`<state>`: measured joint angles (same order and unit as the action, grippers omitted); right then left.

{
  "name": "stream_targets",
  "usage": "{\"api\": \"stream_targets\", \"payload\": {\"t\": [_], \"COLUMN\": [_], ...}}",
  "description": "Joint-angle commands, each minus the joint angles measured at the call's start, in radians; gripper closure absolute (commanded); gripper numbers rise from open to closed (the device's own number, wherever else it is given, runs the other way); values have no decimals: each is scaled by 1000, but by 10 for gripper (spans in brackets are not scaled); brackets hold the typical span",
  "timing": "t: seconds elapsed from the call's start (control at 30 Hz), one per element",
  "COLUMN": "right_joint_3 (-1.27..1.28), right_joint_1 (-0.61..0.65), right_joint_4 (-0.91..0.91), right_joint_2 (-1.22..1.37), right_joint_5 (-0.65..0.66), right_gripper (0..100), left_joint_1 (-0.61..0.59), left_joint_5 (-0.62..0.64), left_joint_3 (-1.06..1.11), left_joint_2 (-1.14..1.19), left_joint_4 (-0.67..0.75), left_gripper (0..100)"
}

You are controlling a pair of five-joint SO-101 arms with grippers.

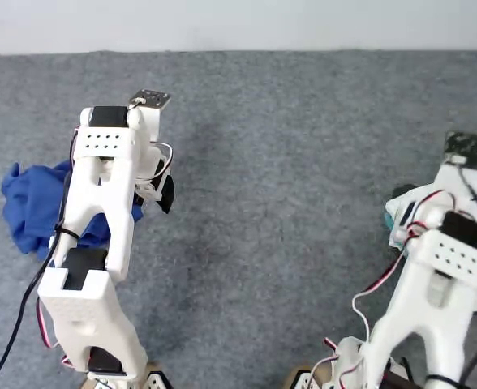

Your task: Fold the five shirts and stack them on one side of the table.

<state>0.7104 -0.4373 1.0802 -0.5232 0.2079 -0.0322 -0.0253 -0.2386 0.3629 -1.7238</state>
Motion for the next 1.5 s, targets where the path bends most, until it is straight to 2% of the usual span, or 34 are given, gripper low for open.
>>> {"api": "stream_targets", "payload": {"t": [0.0, 0.17, 0.3, 0.4, 0.57, 0.8, 0.97, 1.23, 1.47], "right_joint_3": [77, 123, 123, 121, 120, 120, 124, 124, 121], "right_joint_1": [2, 2, -7, -42, -93, -97, -101, -239, -246], "right_joint_4": [-114, -268, -318, -326, -262, -91, -77, -232, -375], "right_joint_2": [-4, 99, 166, 183, 139, -154, -277, -133, 84], "right_joint_5": [26, 26, 31, 84, 103, 103, 104, 104, 103], "right_gripper": [711, 711, 711, 711, 711, 711, 711, 711, 711], "left_joint_1": [6, 6, 6, 5, 6, 6, 6, 8, 6], "left_joint_5": [0, 0, 0, 0, 0, 0, 0, 0, 0], "left_joint_3": [-4, -4, -4, -4, -4, -4, -4, -4, -4], "left_joint_2": [-8, -9, -11, -12, -11, -11, -11, -11, -12], "left_joint_4": [8, 8, 8, 8, 8, 8, 6, 6, 6], "left_gripper": [812, 812, 812, 812, 812, 812, 812, 812, 812]}}
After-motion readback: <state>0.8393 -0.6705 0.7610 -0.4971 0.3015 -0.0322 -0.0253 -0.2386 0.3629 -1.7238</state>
